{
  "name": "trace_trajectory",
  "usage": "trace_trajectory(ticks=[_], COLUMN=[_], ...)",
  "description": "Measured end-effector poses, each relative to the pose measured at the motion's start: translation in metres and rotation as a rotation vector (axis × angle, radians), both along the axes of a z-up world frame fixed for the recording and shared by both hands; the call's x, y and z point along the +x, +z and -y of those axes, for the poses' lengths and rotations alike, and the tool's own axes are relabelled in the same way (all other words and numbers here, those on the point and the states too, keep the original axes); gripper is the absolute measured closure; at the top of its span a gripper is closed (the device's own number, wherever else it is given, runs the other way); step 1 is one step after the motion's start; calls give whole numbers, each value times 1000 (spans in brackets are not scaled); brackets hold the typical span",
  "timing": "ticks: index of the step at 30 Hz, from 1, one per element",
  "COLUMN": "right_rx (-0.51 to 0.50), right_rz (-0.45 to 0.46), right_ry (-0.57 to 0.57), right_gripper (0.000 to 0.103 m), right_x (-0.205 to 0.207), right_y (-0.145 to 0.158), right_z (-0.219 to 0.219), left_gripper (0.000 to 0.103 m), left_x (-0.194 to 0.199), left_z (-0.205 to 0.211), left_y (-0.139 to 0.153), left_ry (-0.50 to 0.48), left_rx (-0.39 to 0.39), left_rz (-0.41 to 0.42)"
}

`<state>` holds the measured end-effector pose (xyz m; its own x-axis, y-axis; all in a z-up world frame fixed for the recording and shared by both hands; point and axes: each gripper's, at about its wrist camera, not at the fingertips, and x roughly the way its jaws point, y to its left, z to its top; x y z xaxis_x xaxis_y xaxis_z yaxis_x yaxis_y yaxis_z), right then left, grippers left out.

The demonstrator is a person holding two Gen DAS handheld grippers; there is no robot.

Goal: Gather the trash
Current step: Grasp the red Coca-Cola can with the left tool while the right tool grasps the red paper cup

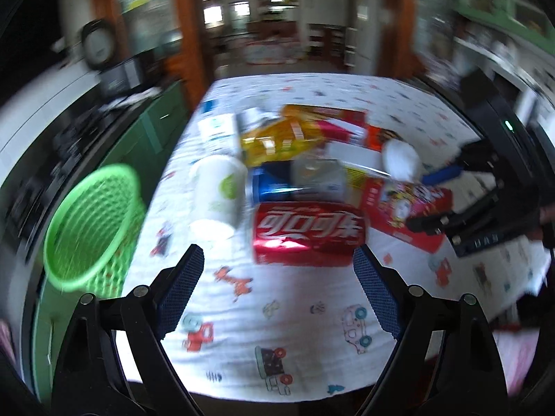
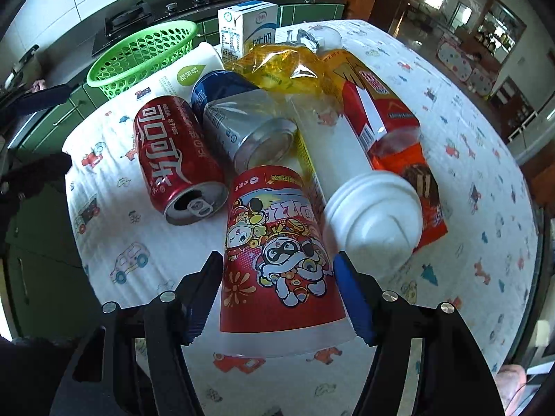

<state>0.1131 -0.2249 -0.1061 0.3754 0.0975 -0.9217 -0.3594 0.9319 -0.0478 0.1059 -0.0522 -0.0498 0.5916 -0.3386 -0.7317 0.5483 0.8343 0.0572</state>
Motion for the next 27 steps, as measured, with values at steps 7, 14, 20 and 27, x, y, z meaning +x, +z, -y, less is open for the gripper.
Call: trace_trajectory(ticks=[7,14,20,27], right_rx=[35,35,37,45], right_rz=[-43,-67,-90,-111], right_ry=[-21,-28,-38,-57], right_gripper=[40,39,39,38], right_x=[-15,-20,-17,-11], right_y=[0,0,-1,-1], right_z=[10,11,12,13], left_gripper=[17,17,17,30], left_x=[14,36,47,51], left_z=[15,28,40,57], left_y=[-6,-19,-26,-42], left_ry=[-337,-601,-799,-997], left_rx=[94,212,283,383], left_rz=[30,74,76,38])
